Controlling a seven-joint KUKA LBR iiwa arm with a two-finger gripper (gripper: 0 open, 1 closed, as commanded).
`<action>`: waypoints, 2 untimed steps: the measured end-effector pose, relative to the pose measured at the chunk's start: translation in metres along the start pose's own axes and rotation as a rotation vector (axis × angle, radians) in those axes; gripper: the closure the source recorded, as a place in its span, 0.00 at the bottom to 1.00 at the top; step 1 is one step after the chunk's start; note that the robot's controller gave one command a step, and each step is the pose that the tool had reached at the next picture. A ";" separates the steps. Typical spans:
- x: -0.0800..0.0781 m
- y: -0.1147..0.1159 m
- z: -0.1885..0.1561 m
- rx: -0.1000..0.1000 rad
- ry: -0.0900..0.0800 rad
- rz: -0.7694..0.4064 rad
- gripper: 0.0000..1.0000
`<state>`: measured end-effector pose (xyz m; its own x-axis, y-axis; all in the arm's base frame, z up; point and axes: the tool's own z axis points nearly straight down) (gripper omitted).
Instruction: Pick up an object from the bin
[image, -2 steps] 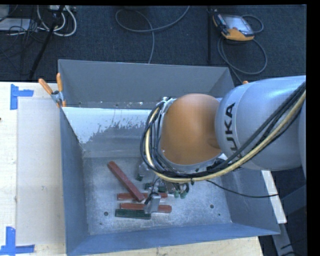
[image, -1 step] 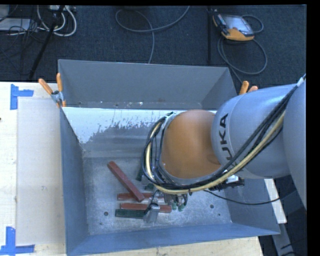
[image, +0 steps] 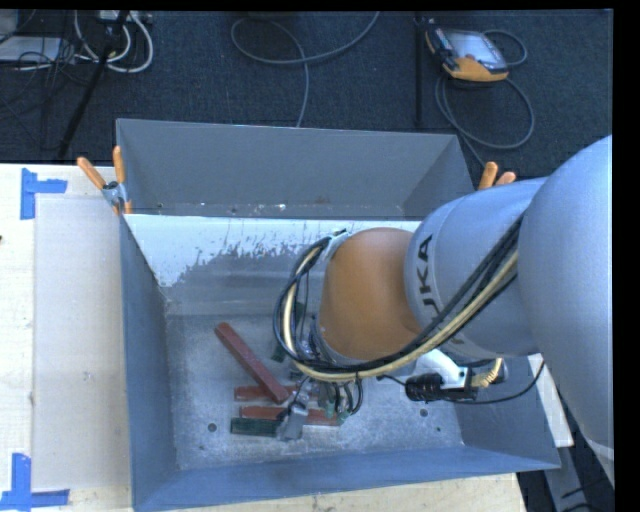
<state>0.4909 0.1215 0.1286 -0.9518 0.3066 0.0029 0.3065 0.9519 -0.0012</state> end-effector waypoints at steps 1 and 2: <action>0.007 0.000 -0.021 0.000 0.000 0.090 0.00; 0.006 0.003 0.041 -0.003 -0.004 0.244 0.00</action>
Offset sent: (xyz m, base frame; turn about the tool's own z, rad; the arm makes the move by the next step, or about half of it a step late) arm -0.0062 0.0060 -0.0586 0.2624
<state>0.4856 0.1264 0.0877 -0.8498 0.5271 -0.0011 0.5271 0.8498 0.0020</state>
